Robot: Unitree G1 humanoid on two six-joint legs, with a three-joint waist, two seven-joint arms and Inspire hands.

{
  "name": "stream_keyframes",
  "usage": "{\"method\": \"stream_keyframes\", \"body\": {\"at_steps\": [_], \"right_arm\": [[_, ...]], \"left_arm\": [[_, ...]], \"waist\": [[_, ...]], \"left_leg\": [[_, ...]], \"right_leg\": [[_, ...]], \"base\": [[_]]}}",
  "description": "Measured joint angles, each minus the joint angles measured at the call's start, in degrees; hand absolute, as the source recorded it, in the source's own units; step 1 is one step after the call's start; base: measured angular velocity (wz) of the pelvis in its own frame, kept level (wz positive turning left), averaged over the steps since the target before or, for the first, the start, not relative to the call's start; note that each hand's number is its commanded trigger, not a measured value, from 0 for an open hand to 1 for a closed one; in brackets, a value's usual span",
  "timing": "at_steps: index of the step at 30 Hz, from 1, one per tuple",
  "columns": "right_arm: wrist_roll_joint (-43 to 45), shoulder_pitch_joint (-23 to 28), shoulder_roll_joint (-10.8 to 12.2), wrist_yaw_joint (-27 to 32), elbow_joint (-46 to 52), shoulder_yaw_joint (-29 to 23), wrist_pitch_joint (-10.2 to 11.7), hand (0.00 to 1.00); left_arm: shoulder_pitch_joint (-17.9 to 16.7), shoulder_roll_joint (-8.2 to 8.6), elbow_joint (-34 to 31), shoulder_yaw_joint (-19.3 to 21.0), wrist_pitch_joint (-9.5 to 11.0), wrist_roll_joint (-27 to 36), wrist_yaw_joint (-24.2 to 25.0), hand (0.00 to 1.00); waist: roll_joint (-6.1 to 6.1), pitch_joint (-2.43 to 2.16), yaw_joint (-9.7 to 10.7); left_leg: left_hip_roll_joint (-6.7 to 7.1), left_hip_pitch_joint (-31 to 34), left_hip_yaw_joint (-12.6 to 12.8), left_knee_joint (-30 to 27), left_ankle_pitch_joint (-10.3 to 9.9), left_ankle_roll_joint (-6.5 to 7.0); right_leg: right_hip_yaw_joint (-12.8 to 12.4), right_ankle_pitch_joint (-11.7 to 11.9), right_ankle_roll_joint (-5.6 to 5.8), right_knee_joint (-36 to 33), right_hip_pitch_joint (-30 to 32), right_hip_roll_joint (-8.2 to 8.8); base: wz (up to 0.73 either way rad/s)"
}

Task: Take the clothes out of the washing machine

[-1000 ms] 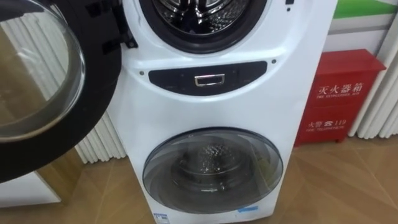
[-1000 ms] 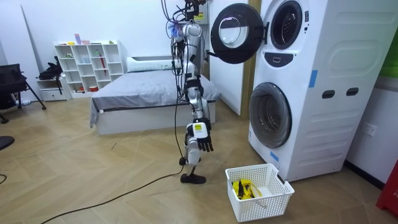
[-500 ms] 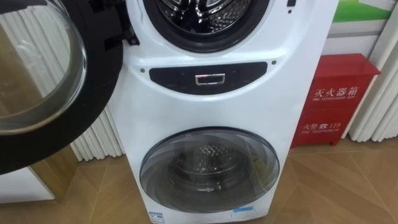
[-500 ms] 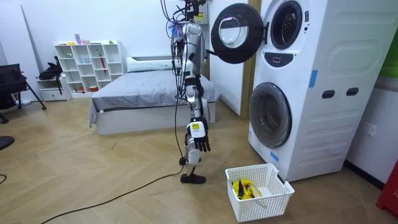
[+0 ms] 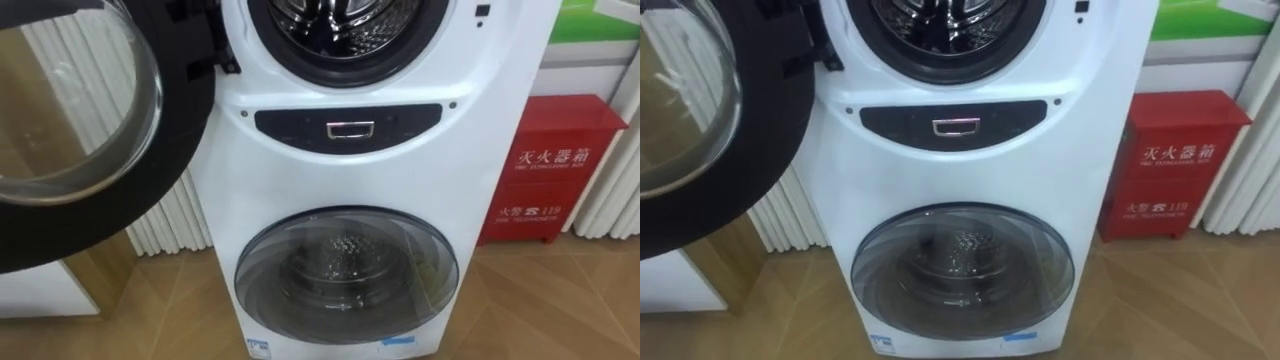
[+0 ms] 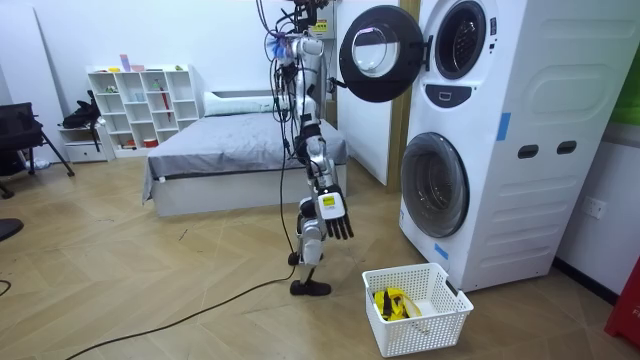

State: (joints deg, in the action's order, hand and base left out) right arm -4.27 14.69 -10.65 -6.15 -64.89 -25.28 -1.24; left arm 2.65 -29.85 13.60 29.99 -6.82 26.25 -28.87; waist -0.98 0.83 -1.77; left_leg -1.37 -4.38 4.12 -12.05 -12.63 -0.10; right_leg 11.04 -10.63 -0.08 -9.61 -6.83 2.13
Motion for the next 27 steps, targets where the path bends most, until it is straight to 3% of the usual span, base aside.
{"method": "stream_keyframes", "body": {"at_steps": [2, 3, 4, 8, 9, 10, 12, 27], "right_arm": [[-0.1, 0.1, -0.2, -0.6, -0.2, 1.7, 0.4, 0.00], [-0.1, 0.1, -0.2, -0.9, -0.4, 2.5, 0.4, 0.00], [-0.1, 0.1, -0.2, -1.2, -0.7, 3.6, 0.4, 0.00], [0.3, -0.5, -0.1, -2.3, -2.0, 5.0, 0.1, 0.00], [0.2, -0.8, -0.1, -2.6, -2.1, 5.9, 0.2, 0.00], [0.1, -1.0, -0.1, -3.1, -2.0, 6.4, 0.3, 0.00], [-0.6, -1.0, -0.1, -3.3, -1.4, 7.5, 0.6, 0.00], [-6.6, -2.3, -0.4, -4.1, -1.7, 10.7, 0.4, 0.00]], "left_arm": [[-0.4, 1.50, -4.2, -1.6, -1.9, -3.5, 0.0, 0.00], [-1.6, 3.34, -8.6, -1.8, -2.5, -6.3, 0.0, 0.00], [-3.4, 5.18, -13.6, -1.3, -2.7, -7.1, 0.0, 0.00], [-6.4, 8.88, -25.4, -1.7, -3.0, -9.8, 0.7, 0.00], [-6.6, 10.78, -29.3, -2.2, -3.0, -10.8, 1.3, 0.00], [-6.6, 11.43, -33.9, -4.2, -2.7, -10.8, 3.4, 0.00], [-7.0, 13.22, -35.9, -4.2, -2.7, -10.7, 2.4, 0.00], [-7.4, 13.37, -37.0, -5.4, -2.6, -10.7, 6.7, 0.00]], "waist": [[0.18, 0.00, 0.0], [0.18, 0.00, 0.0], [0.18, -0.01, 0.0], [0.15, 0.01, 0.0], [0.15, 0.01, 0.0], [0.14, 0.00, 0.1], [-0.15, 0.09, 0.5], [-0.26, -0.06, 1.1]], "left_leg": [[0.06, 1.0, -0.9, -0.8, -0.1, 0.07], [0.11, 1.7, -1.5, -1.2, -0.1, 0.10], [0.18, 2.0, -1.9, -1.3, -0.1, 0.12], [0.34, 2.8, -3.6, -1.5, 0.2, 0.47], [0.51, 2.8, -3.8, -1.5, 0.3, 0.58], [0.67, 2.7, -3.8, -1.5, 0.4, 0.69], [1.06, 2.7, -3.9, -1.5, 0.5, 0.94], [2.65, 3.9, -5.8, -2.2, 1.3, 1.70]], "right_leg": [[-0.1, 0.1, 0.08, 0.1, 0.2, -0.01], [-0.2, 0.2, 0.26, 0.1, 0.4, -0.02], [-0.2, 0.2, 0.37, 0.0, 0.5, -0.01], [0.0, 0.3, 0.43, 0.0, 0.5, 0.34], [0.0, 0.3, 0.47, 0.0, 0.5, 0.49], [0.0, 0.3, 0.47, 0.0, 0.4, 0.64], [0.3, 0.3, 0.56, 0.0, 0.3, 0.93], [1.7, 0.1, 1.71, 0.9, -0.2, 2.13]], "base": [[0.29], [0.26], [0.24], [0.26], [0.07], [0.00], [0.02], [0.07]]}}
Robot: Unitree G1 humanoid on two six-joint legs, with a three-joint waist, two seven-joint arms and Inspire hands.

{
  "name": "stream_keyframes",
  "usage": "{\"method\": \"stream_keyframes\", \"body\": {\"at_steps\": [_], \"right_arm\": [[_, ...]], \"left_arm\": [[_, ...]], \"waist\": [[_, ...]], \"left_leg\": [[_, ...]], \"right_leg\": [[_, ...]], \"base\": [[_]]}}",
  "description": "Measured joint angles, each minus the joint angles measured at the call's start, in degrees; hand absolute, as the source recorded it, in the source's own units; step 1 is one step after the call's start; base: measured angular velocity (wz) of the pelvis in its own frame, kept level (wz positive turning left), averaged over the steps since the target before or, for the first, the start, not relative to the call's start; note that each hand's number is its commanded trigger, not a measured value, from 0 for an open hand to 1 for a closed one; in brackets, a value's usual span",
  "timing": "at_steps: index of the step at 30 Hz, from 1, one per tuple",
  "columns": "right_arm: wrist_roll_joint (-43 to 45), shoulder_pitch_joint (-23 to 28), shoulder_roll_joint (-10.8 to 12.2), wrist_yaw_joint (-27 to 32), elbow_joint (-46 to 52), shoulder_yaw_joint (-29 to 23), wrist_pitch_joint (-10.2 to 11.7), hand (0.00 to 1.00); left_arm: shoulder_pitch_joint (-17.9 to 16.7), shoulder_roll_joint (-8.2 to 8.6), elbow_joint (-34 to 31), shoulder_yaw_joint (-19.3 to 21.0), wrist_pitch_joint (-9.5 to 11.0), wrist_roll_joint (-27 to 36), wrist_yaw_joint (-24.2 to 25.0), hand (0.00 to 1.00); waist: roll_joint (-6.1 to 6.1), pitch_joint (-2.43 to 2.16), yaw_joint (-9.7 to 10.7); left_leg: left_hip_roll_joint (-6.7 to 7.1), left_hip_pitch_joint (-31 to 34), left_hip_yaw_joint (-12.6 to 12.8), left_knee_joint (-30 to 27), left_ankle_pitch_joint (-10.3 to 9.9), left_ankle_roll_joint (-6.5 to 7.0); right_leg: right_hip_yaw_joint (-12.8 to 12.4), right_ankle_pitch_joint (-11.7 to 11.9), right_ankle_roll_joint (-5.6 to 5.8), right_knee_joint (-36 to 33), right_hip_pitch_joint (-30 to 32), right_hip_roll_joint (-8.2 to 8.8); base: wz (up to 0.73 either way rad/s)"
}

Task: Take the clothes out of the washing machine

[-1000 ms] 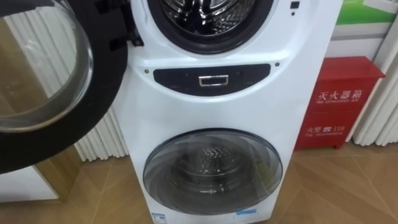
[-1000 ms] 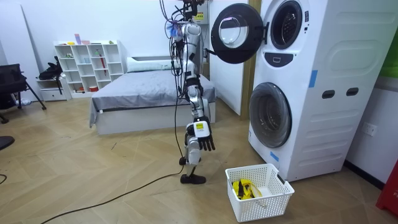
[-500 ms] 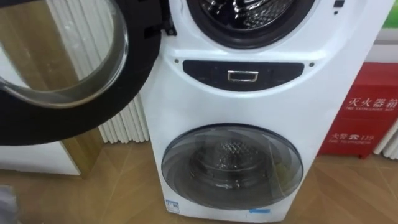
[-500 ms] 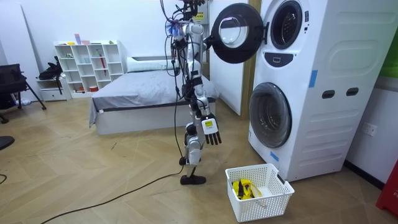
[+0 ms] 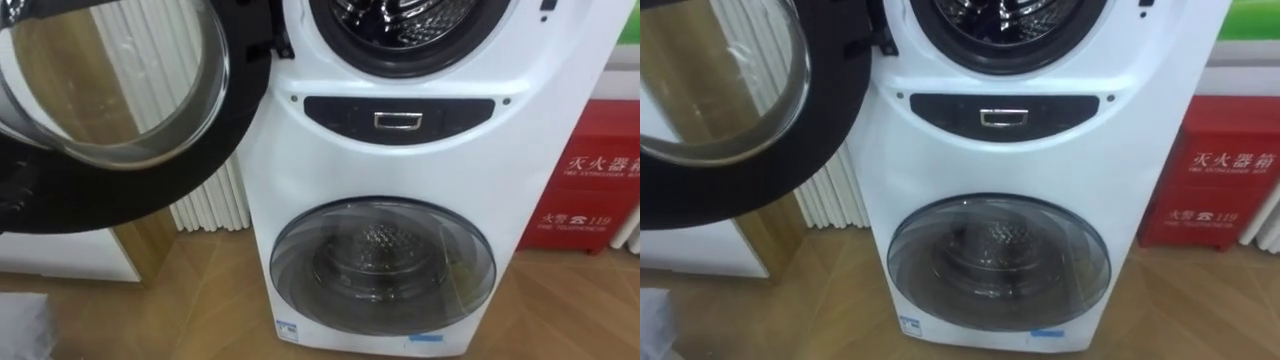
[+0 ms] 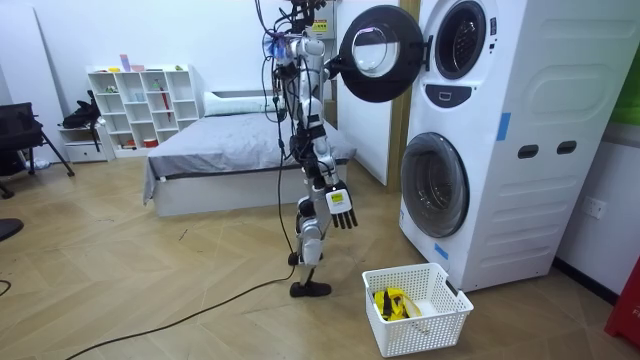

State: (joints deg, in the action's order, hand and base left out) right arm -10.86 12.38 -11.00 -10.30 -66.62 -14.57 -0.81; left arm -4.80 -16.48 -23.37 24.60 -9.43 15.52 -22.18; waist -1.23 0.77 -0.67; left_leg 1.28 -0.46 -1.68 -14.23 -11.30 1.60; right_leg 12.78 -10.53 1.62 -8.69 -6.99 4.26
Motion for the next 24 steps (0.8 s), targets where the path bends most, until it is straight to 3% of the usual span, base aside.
{"method": "stream_keyframes", "body": {"at_steps": [6, 13, 17, 24], "right_arm": [[-0.5, -0.7, 0.0, -0.5, 0.3, 0.0, 0.0, 0.00], [-2.9, -2.0, 0.2, -0.5, -0.2, 2.2, -0.1, 0.00], [-3.1, -2.3, 0.1, -0.2, -0.2, 2.9, -0.2, 0.00], [-4.4, -2.4, 0.2, 1.5, 0.0, 7.4, -0.5, 0.00]], "left_arm": [[0.0, 0.70, 0.0, 0.1, 0.0, 0.1, 0.4, 0.00], [-0.4, 4.68, 0.0, 1.1, 1.2, -0.1, 3.7, 0.00], [-1.6, 4.86, -0.2, 1.1, 1.7, -0.3, 5.5, 0.00], [-4.1, 5.41, -1.0, -0.2, 3.6, -2.7, 6.9, 0.00]], "waist": [[-0.60, -0.31, 0.0], [-0.87, -0.67, -0.2], [-0.99, -0.77, -0.2], [-0.15, -1.01, -0.3]], "left_leg": [[0.11, 0.5, -0.4, 0.0, 0.0, 0.01], [0.38, 0.0, -0.4, 0.7, 0.3, 0.27], [0.56, 0.0, -0.4, 0.6, 0.5, 0.49], [0.72, -0.5, 0.0, 0.7, 0.7, 0.71]], "right_leg": [[0.0, 0.0, 0.00, 0.0, 0.3, 0.00], [0.0, 0.1, 0.18, -0.3, 0.0, 0.24], [0.1, 0.3, 0.44, -0.3, 0.0, 0.46], [0.0, 0.2, 0.60, -0.8, 0.0, 0.82]], "base": [[0.03], [0.00], [0.00], [0.00]]}}
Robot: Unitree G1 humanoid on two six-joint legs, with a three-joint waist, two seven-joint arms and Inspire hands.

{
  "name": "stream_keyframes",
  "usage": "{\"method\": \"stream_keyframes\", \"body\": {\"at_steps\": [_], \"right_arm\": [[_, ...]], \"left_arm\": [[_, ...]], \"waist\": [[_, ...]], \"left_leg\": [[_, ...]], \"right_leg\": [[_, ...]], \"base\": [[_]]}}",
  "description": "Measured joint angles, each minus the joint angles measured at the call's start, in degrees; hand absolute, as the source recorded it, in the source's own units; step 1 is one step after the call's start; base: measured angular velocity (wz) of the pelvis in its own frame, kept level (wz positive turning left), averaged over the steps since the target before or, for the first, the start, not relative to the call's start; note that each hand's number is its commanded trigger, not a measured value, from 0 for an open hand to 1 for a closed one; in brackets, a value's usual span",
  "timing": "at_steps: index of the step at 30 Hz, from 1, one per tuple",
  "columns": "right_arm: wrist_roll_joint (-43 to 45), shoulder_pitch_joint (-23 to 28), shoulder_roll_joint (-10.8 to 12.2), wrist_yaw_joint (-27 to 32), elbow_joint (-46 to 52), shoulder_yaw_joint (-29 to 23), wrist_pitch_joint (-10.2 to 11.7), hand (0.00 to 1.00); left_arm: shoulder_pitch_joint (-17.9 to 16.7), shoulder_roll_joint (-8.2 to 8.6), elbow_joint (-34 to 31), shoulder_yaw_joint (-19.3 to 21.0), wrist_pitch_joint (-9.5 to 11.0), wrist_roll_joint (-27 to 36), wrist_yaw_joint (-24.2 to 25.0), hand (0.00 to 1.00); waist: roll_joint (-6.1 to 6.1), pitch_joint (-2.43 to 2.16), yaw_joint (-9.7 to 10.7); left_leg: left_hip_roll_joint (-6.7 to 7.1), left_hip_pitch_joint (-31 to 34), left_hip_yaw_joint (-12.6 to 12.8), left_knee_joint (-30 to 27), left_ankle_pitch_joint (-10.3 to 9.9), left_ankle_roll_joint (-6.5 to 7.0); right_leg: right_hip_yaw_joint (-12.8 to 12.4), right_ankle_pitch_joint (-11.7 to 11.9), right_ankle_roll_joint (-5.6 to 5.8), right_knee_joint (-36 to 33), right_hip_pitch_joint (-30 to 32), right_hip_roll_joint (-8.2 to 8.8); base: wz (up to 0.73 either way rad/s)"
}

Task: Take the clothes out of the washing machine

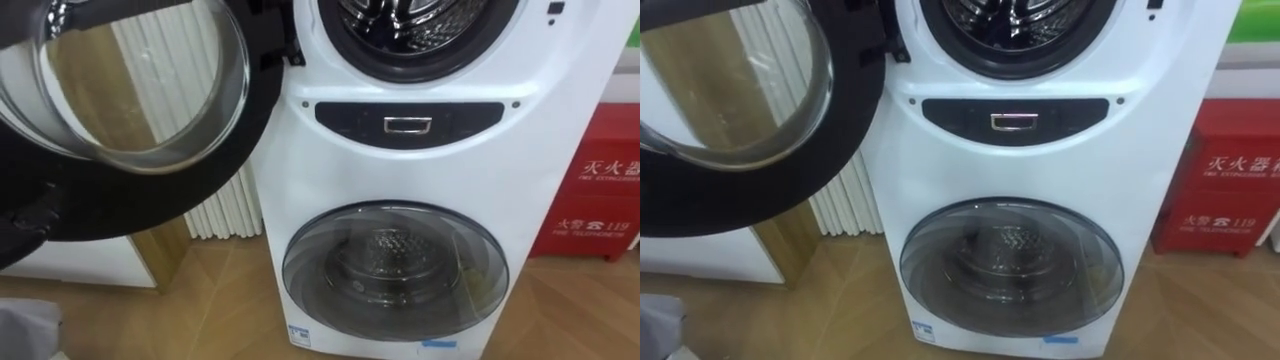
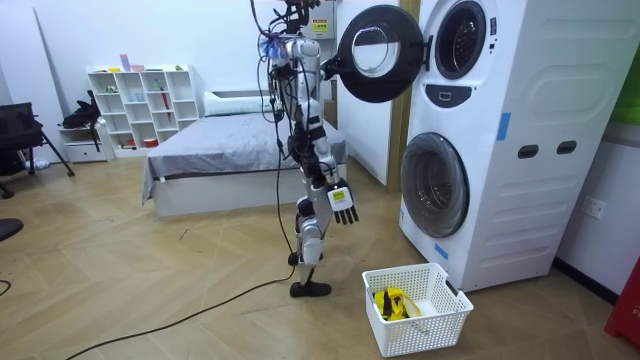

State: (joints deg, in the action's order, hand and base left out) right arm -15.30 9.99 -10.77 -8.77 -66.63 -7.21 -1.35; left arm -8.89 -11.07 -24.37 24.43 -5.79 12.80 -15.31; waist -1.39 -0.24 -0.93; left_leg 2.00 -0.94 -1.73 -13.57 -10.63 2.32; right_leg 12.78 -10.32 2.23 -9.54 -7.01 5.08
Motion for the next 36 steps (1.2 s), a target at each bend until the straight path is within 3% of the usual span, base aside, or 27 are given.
{"method": "stream_keyframes", "body": {"at_steps": [10, 14, 16, 23, 27, 33, 35, 36], "right_arm": [[0.4, -4.5, 0.1, 0.4, -0.3, 6.1, 0.1, 0.00], [0.3, -6.3, 0.5, -0.2, -2.6, 8.2, 0.6, 0.00], [0.3, -6.4, 1.0, -0.2, -2.5, 8.3, 0.7, 0.00], [2.1, -6.6, 1.0, -0.2, -3.3, 7.5, 2.4, 0.00], [2.3, -6.2, 0.9, -0.7, -4.7, 5.8, 2.6, 0.00], [2.2, -6.5, 1.1, -0.6, -7.5, 3.2, 3.0, 0.00], [2.2, -6.6, 1.1, -0.4, -7.6, 1.7, 3.1, 0.00], [2.2, -6.6, 1.1, 0.1, -7.6, 1.1, 3.2, 0.00]], "left_arm": [[0.0, 3.78, -0.5, -4.1, 3.3, -3.4, 0.5, 0.00], [0.2, 4.23, -0.5, -5.1, 4.3, -3.3, 0.5, 0.00], [0.2, 4.35, -1.1, -6.0, 5.1, -3.2, 0.5, 0.00], [0.2, 6.67, -2.0, -6.6, 5.7, -3.9, 0.5, 0.00], [0.2, 8.90, -3.1, -6.8, 5.6, -4.6, 0.5, 0.00], [0.3, 11.04, -3.1, -8.8, 5.7, -6.2, 0.5, 0.00], [0.4, 11.59, -3.1, -9.0, 5.7, -6.1, 0.5, 0.00], [0.3, 11.68, -3.1, -9.2, 5.7, -6.1, 0.5, 0.00]], "waist": [[1.30, 0.44, -1.0], [1.68, 0.49, -1.0], [1.80, 0.31, -1.0], [1.52, 0.47, -0.2], [1.44, 0.50, 0.7], [1.28, 0.53, 1.1], [1.33, 0.54, 2.6], [1.33, 0.53, 3.4]], "left_leg": [[0.77, -0.6, -0.9, 0.9, 1.5, 0.27], [1.05, -0.3, -1.3, 0.8, 1.6, 0.46], [1.13, 0.3, -1.6, 0.8, 1.6, 0.55], [1.57, 0.4, -1.7, 1.0, 2.0, 0.99], [1.82, 0.7, -1.4, 0.9, 2.1, 1.30], [1.71, 0.7, 0.9, 0.7, 2.5, 1.69], [1.38, 0.9, 2.8, 0.6, 2.7, 1.83], [0.72, 1.3, 5.1, 0.6, 2.8, 1.86]], "right_leg": [[1.0, 0.0, 0.32, 0.1, -0.3, 0.73], [1.3, 0.1, 0.53, 0.2, -0.3, 0.93], [1.7, 0.3, 0.72, 0.8, -0.2, 0.90], [1.5, 0.9, 1.07, 0.9, -0.3, 1.25], [1.3, 1.2, 1.42, 0.9, 0.0, 1.57], [-0.4, 2.1, 1.92, 0.9, 0.1, 1.90], [-1.6, 1.8, 2.42, 0.9, 0.2, 1.98], [-2.0, 1.8, 2.64, 0.9, 0.5, 2.11]], "base": [[0.06], [0.07], [0.10], [0.01], [0.00], [0.01], [0.20], [0.22]]}}
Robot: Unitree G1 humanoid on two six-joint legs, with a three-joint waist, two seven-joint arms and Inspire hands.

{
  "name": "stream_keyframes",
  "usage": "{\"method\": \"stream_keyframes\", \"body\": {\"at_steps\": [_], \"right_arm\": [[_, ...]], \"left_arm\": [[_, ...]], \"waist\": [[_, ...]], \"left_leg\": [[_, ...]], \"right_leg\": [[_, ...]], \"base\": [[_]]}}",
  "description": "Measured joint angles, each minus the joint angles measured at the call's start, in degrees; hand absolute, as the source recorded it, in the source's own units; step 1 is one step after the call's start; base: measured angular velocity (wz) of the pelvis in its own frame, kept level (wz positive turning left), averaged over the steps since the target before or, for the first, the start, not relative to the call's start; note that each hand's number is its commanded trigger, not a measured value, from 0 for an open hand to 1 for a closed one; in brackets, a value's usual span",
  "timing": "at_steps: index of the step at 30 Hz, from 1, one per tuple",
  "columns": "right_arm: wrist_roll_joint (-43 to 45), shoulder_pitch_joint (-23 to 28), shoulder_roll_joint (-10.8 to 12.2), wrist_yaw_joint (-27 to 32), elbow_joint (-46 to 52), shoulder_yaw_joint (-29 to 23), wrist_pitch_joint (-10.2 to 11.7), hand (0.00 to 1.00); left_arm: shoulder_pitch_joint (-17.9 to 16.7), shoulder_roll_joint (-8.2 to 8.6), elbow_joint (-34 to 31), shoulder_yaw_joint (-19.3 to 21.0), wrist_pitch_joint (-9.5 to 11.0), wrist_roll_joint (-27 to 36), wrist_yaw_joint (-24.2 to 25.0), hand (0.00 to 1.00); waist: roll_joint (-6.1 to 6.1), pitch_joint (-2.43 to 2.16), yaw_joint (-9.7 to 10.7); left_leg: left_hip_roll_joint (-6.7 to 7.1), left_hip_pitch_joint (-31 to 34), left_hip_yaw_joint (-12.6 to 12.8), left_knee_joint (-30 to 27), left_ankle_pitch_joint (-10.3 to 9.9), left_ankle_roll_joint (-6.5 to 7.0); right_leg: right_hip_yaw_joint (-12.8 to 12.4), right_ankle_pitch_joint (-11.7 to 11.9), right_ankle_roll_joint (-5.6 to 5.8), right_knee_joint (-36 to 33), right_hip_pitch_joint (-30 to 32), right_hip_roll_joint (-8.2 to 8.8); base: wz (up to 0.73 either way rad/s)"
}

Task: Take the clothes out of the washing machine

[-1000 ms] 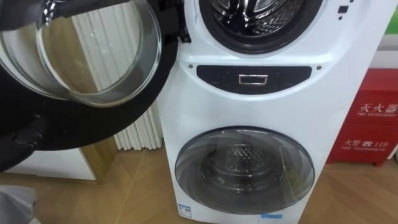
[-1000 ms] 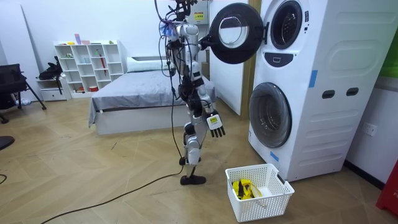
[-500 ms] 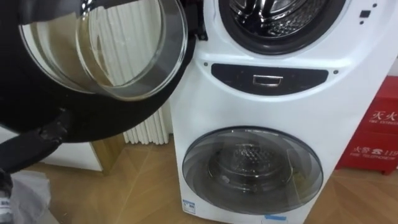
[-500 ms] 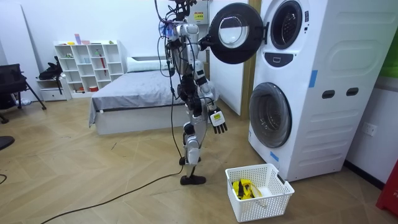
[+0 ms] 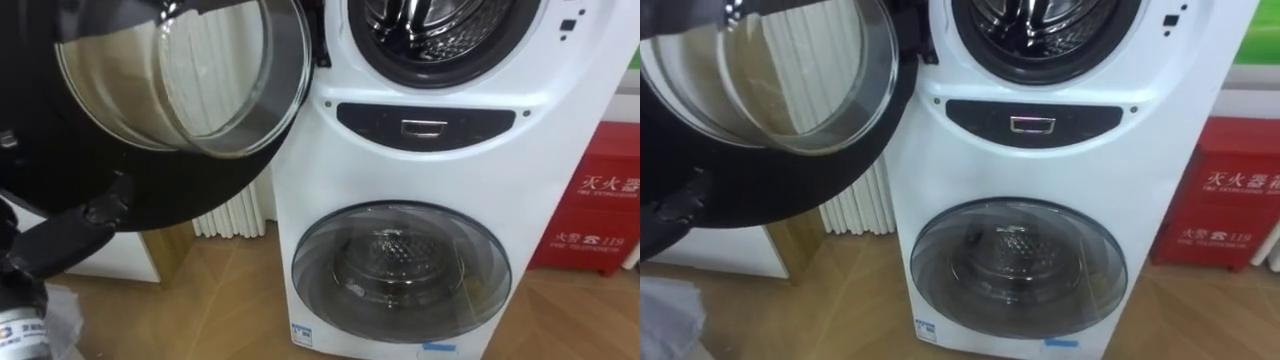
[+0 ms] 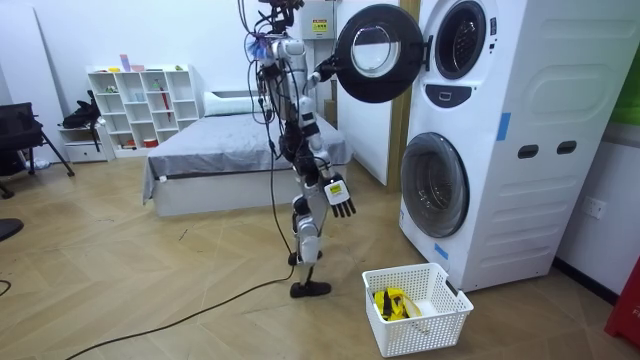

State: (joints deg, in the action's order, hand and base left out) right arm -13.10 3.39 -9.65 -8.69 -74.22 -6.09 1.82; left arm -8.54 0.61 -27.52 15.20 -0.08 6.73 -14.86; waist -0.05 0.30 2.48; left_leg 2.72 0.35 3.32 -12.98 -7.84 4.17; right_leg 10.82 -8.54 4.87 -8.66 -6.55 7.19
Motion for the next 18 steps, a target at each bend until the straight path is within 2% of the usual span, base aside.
{"method": "stream_keyframes", "body": {"at_steps": [2, 4, 5, 7, 8, 10, 11, 12, 13, 14, 15, 16, 17, 18], "right_arm": [[0.1, -0.2, 0.0, 0.4, 0.0, -0.2, 0.0, 0.00], [0.1, -0.8, 0.2, 0.5, -1.1, -0.3, 0.1, 0.00], [0.1, -1.1, 0.2, 0.6, -1.5, -0.3, 0.1, 0.00], [-0.2, -1.3, 0.2, 1.5, -1.9, -0.5, 0.1, 0.00], [-0.2, -1.3, 0.3, 1.7, -1.9, -0.5, 0.1, 0.00], [-0.4, -1.3, 0.4, 2.6, -2.1, -0.9, 0.1, 0.00], [-0.5, -1.2, 0.5, 2.7, -2.2, -1.1, 0.1, 0.00], [-0.3, -1.3, 0.8, 2.8, -2.3, -2.3, 0.1, 0.00], [-0.2, -1.5, 1.2, 2.6, -2.4, -3.4, 0.1, 0.00], [-0.4, -1.7, 1.3, 2.4, -2.5, -4.4, 0.1, 0.00], [-1.0, -2.9, 2.4, 2.0, -2.4, -4.8, 0.2, 0.00], [-0.7, -2.6, 3.6, 1.0, -2.4, -4.6, 0.1, 0.00], [-0.8, -2.3, 3.6, 0.6, -2.3, -4.4, 0.1, 0.00], [-0.9, -2.0, 3.1, 0.6, -2.2, -4.1, 0.1, 0.00]], "left_arm": [[0.0, 0.16, -0.6, -0.9, 0.0, 0.0, 0.0, 0.00], [0.0, 0.97, -1.1, -2.4, 0.1, 0.0, -0.4, 0.00], [0.0, 0.96, -1.1, -2.7, 0.1, 0.1, -0.4, 0.00], [0.0, 1.08, -1.1, -4.5, 0.0, 0.1, -0.7, 0.00], [0.0, 1.09, -1.1, -5.0, 0.0, 0.1, -0.7, 0.00], [0.0, 1.10, -1.0, -8.3, 0.0, 0.1, -0.7, 0.00], [0.0, 1.12, -1.0, -9.4, 0.1, 0.1, -0.7, 0.00], [0.0, 1.26, -0.7, -11.8, 0.4, -0.1, -0.7, 0.00], [0.0, 1.36, -0.5, -13.8, 0.8, -0.1, -0.7, 0.00], [0.0, 1.41, -0.5, -14.5, 1.1, -0.2, -0.7, 0.00], [0.3, 1.35, -0.4, -14.8, 1.8, 0.0, -0.7, 0.00], [0.3, 0.92, 0.1, -15.0, 1.9, 0.1, -0.6, 0.00], [0.3, 1.01, 0.4, -15.5, 1.9, 0.2, -0.7, 0.00], [0.3, 1.19, 1.2, -17.3, 1.9, 0.7, -0.6, 0.00]], "waist": [[0.04, -0.03, 0.4], [0.28, -0.13, 1.1], [0.28, -0.13, 1.4], [0.50, -0.22, 2.4], [0.53, -0.20, 2.7], [1.20, -0.38, 3.8], [1.40, -0.43, 3.8], [2.03, -0.42, 3.8], [2.42, -0.14, 2.7], [1.34, -0.11, 1.7], [-0.65, -0.05, 2.4], [0.83, 0.01, 4.4], [1.30, -0.01, 5.4], [1.67, -0.35, 5.6]], "left_leg": [[-0.62, 0.7, 2.8, 0.2, 0.6, -0.03], [-1.48, 1.0, 7.4, 0.3, 0.9, -0.02], [-1.76, 1.0, 8.7, 0.2, 0.9, 0.00], [-2.70, 1.0, 13.5, 0.3, 0.9, 0.03], [-3.05, 1.0, 14.8, 0.3, 0.9, 0.03], [-3.99, 0.8, 19.8, 0.4, 0.9, 0.01], [-3.97, 0.6, 20.8, 0.2, 0.9, -0.03], [-3.66, 0.6, 21.4, -0.8, 0.6, -1.00], [-3.86, 2.9, 13.5, -9.6, -2.8, -1.29], [-4.19, 3.7, 6.5, -14.4, -7.1, -1.80], [-5.99, 6.4, 4.5, -19.2, -11.8, 0.19], [-8.14, 4.8, 8.4, -18.7, -12.1, 0.17], [-9.20, 3.9, 10.7, -17.6, -11.8, -0.14], [-10.08, 1.8, 16.1, -13.0, -10.8, -1.21]], "right_leg": [[-0.1, 0.3, 0.22, 0.0, 0.8, 0.43], [-2.0, 1.1, 0.52, 0.0, 1.7, 0.71], [-2.7, 1.3, 0.58, 0.0, 1.8, 0.71], [-4.4, 2.0, 0.73, 0.0, 2.5, 0.90], [-4.5, 2.3, 0.69, 0.1, 2.8, 0.90], [-4.6, 3.1, 0.40, 0.1, 3.7, 1.19], [-4.5, 3.1, 0.37, 0.1, 3.8, 1.53], [-4.3, 3.1, 0.32, 0.3, 3.8, 2.85], [-3.6, 2.9, 0.34, -1.2, 4.6, 3.50], [-2.6, 2.4, -0.19, -3.3, 5.7, 3.04], [-0.9, 0.7, -1.22, -11.3, 7.8, 1.94], [0.3, -1.1, -0.43, -15.9, 7.6, 1.92], [0.8, -1.8, -0.43, -16.9, 7.6, 1.79], [1.3, -2.6, -1.34, -18.9, 8.1, 1.78]], "base": [[0.11], [0.07], [0.14], [0.12], [0.22], [0.35], [0.31], [0.00], [-0.33], [-0.73], [-0.46], [-0.04], [0.42], [0.48]]}}
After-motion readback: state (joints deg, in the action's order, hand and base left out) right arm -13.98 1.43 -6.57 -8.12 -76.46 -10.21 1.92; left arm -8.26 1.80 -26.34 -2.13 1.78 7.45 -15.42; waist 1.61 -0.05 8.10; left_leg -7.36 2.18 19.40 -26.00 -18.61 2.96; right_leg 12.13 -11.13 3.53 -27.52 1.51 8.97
